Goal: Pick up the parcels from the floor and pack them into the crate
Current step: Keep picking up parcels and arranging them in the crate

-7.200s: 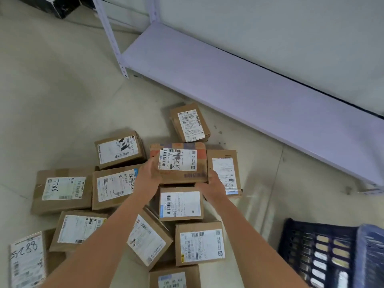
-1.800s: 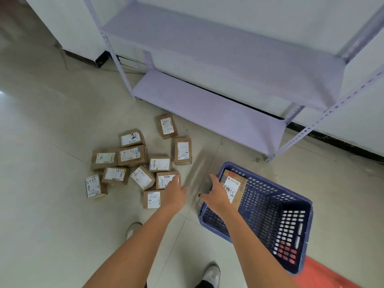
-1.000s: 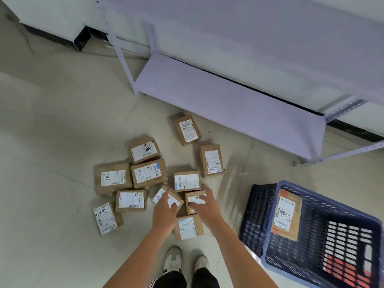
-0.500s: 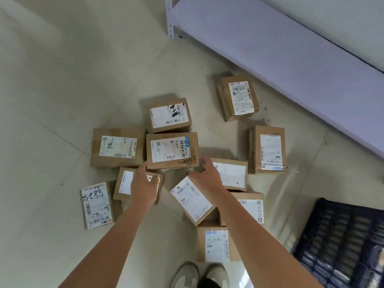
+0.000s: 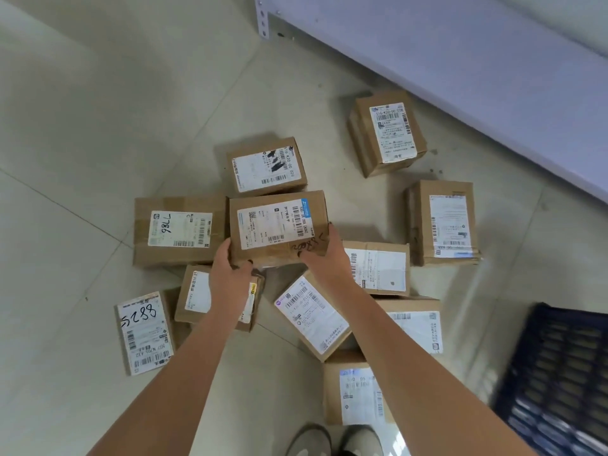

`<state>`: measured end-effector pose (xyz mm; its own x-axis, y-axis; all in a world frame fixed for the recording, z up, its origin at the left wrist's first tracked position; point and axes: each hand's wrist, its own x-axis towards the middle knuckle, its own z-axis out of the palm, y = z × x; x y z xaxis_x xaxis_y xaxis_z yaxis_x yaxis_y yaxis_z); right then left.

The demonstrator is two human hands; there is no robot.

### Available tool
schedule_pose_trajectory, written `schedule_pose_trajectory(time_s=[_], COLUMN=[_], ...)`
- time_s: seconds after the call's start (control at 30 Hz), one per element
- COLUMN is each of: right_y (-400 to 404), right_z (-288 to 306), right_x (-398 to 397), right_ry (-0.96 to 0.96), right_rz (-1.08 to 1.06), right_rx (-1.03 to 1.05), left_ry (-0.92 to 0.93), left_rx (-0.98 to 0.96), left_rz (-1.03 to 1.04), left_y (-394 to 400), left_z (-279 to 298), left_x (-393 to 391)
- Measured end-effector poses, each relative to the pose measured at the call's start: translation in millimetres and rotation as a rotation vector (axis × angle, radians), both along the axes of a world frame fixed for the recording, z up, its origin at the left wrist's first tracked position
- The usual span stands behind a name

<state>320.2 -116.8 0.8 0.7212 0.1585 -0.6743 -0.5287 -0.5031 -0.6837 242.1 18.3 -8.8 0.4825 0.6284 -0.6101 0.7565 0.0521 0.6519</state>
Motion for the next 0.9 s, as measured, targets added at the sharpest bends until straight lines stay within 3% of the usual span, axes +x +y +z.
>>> schedule_pose_trajectory(time_s=[0.13,0.3,0.47,0.63,0.8,0.9], right_y=[-24,-64,-98,-139,-214,-284], right_z=[60,155,259,327,354,360], right_x=[-15,-38,-68,-87,-90,-90], right_ry=[-0.023,0.047,0.040,-0.085,-0.063,0.045], right_rz=[-0.025,-0.221,-0.498,-0.643,-0.920,-1.063], right_rx=[-0.017,0.031,0.180,0.257,0.312,0.399], left_ry=[-0.064,-0.195,-0.243,-0.348,-0.457,-0.521], left_rx=[0.005,0.064,0.010,-0.138,-0.324,-0.275], left_rz=[0.038,0.029,0.050,0.018,-0.197,-0.414], left_y=[-23,-68,-123,-177,-238,-290], left_z=[59,149,226,274,307,328], left_x=[1,21,39,51,70,81])
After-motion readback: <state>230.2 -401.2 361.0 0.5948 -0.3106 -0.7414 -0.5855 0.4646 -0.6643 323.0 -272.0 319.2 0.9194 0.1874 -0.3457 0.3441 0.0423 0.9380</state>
